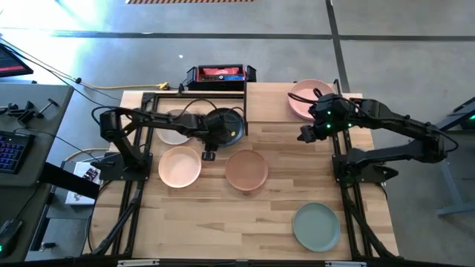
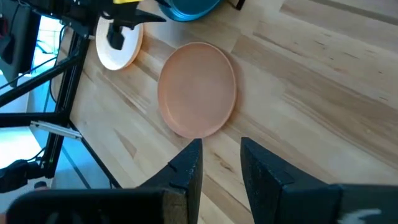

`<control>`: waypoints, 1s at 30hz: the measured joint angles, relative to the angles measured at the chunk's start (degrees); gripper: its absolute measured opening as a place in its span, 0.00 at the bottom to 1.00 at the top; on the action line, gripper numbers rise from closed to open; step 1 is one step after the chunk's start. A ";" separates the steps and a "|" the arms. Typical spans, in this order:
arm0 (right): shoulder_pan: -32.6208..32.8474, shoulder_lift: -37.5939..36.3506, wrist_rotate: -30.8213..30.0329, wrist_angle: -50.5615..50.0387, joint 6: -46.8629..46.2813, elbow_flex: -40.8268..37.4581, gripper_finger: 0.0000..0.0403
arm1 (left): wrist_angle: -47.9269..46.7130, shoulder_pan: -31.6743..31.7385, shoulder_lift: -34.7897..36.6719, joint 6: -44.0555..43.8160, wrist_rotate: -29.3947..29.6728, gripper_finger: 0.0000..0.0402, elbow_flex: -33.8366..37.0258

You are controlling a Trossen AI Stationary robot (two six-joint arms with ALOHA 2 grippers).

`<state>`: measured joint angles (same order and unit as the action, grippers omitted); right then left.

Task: Place and stack plates onto a shelf
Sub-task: Stack the dark blue plate on top of the light pink plate on the shelf

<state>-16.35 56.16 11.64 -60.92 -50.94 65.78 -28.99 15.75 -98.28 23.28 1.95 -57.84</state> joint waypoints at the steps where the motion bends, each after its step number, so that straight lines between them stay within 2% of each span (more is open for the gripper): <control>1: 0.14 0.00 0.00 0.00 -0.02 0.00 0.22 | 0.04 -0.10 -0.33 -0.36 1.06 0.29 0.00; 4: 0.69 0.00 0.00 0.00 0.00 0.00 0.22 | 0.36 -0.09 -1.31 -0.68 3.08 0.29 0.00; 14: 1.15 0.00 0.02 0.00 0.90 0.00 0.22 | 0.39 -0.10 -3.62 -2.64 3.18 0.28 0.04; 17: 1.15 0.00 0.02 0.00 1.43 0.00 0.22 | 0.30 -0.30 -3.45 -4.37 3.29 0.22 0.04; 23: 1.15 0.00 0.03 -0.02 1.95 0.00 0.22 | 0.07 -2.00 -1.14 -5.08 3.92 0.03 -0.09; 30: 1.15 0.04 0.04 -0.36 2.38 0.00 0.22 | -2.24 -5.63 3.36 -8.15 5.09 0.01 0.00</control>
<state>-15.20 56.21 11.68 -61.29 -48.55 65.78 -31.23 10.11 -94.92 15.13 7.04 -57.84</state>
